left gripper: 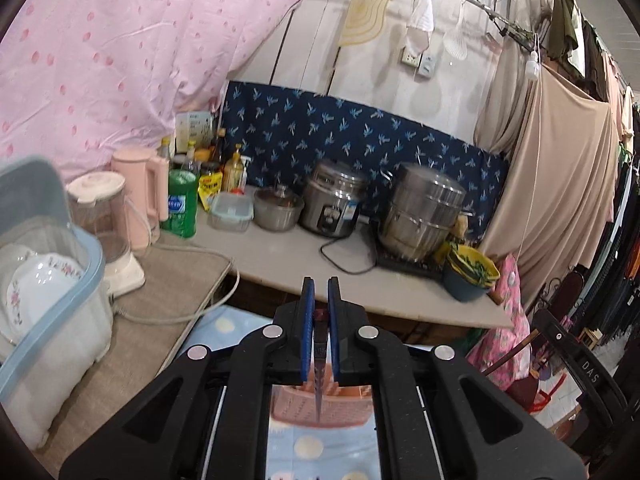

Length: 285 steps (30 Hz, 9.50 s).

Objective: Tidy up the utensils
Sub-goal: 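Lift both held chopsticks and carry them over the pink basket, then lower both chopsticks into the pink basket and open both tools, then move both open tools back to the remaining chopsticks, then grasp the gold-banded green chopstick with the left tool while the right tool grasps a red chopstick, then lift both held chopsticks and carry them over the pink basket, then lower both chopsticks into the pink basket and open both tools, then move both open tools back down to the four remaining chopsticks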

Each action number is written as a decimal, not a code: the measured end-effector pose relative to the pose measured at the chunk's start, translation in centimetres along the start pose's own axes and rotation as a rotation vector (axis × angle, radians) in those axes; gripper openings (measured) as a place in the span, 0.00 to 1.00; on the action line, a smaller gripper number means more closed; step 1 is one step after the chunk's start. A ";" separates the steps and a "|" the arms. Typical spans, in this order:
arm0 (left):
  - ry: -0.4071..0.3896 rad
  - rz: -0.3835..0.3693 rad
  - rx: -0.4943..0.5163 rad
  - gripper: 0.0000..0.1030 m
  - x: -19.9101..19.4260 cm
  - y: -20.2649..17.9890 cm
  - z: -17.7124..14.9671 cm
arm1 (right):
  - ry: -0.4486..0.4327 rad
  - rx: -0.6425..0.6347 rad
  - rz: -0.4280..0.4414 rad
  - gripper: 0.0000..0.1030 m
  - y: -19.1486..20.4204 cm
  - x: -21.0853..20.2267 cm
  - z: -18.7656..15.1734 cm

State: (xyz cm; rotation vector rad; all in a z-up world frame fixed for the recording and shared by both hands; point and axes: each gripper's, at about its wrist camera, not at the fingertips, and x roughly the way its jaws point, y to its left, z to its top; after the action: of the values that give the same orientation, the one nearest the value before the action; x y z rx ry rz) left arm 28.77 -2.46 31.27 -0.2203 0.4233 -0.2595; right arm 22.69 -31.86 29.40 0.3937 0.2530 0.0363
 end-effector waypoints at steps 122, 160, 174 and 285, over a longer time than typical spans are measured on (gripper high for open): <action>0.583 0.093 0.102 0.44 -7.8 6.2 -38.0 | 0.638 -0.209 -0.160 0.13 -3.2 -12.3 -37.6; 0.587 0.140 0.146 0.08 -7.0 6.4 -39.3 | 0.625 -0.200 -0.153 0.13 -3.4 -12.6 -37.7; 0.581 0.106 0.103 0.07 -7.8 6.7 -37.3 | 0.596 -0.167 -0.148 0.07 -3.7 -13.2 -35.8; 0.175 0.133 0.131 0.35 2.2 0.5 -13.0 | 0.230 -0.037 0.027 0.22 -0.4 -0.4 -13.8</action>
State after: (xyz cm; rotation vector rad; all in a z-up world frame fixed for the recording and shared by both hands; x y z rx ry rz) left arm 25.18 -4.70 18.76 -0.0404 0.5902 -0.1756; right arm 18.85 -27.10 17.01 0.3566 0.4735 0.1130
